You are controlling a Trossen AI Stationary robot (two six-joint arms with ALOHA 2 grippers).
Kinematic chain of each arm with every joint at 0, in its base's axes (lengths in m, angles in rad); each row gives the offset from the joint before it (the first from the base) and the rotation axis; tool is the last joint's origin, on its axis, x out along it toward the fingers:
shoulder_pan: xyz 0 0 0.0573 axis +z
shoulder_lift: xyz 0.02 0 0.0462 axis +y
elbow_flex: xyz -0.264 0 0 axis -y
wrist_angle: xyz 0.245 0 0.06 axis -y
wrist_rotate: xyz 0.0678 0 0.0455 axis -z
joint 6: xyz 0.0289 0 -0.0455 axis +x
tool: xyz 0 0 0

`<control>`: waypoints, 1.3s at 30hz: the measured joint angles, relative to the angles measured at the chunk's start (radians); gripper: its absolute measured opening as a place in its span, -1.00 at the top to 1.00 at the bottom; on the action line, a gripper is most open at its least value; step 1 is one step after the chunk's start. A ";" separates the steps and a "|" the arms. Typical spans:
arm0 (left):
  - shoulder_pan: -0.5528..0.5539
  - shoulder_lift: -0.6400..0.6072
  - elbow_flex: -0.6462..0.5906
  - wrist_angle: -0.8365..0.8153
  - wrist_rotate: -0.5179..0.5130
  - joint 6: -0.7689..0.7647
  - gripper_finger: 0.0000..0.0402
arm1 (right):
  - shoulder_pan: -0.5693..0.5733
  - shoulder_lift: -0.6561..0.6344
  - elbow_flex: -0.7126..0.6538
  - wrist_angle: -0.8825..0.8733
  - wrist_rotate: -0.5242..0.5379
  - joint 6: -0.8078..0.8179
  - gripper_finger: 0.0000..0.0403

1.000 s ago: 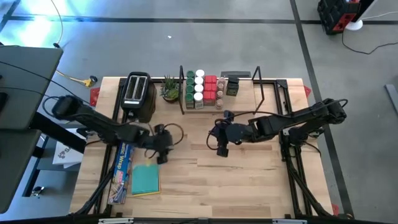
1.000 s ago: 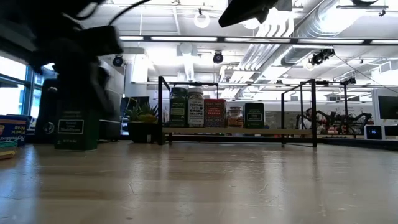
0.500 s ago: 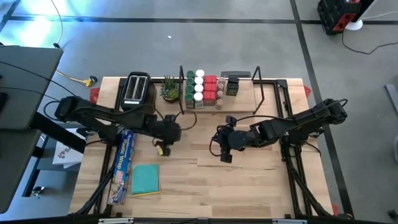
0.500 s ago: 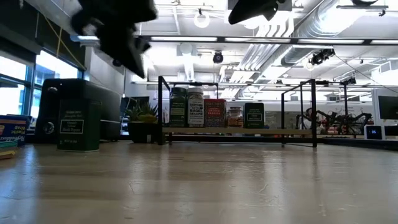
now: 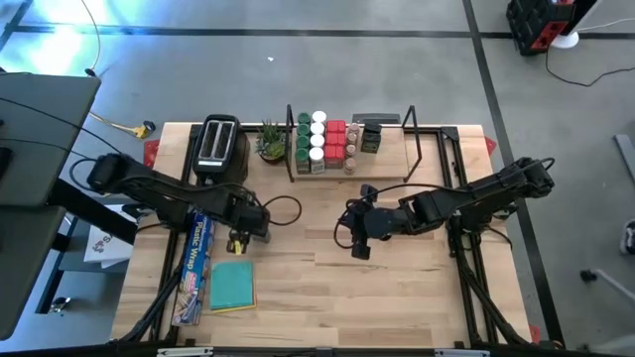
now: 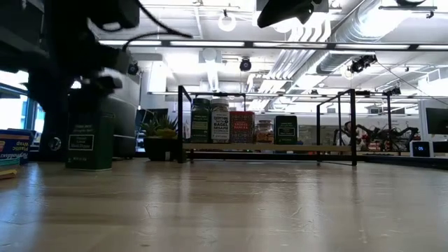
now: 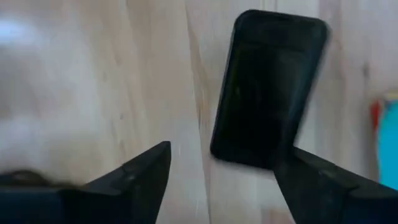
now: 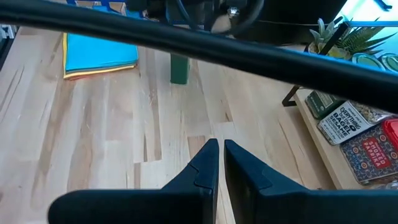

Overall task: Shelf spices
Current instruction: Put the black seasoning can on the shelf aligned with the other black seasoning cans

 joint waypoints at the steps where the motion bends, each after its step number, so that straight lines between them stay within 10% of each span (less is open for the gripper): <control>1: 0.002 0.005 -0.022 0.040 0.001 0.003 -0.36 | 0.003 0.000 0.000 -0.001 0.000 0.000 0.91; 7: 0.004 0.031 -0.061 0.185 -0.022 0.043 -0.26 | 0.004 0.000 0.000 -0.003 0.000 0.000 0.91; 14: 0.020 0.051 -0.058 0.208 0.001 0.063 0.45 | 0.005 0.000 0.000 0.001 0.000 0.005 0.91; 39: 0.116 0.325 0.102 0.758 0.125 0.164 0.45 | 0.005 0.000 0.000 -0.067 -0.001 0.084 0.91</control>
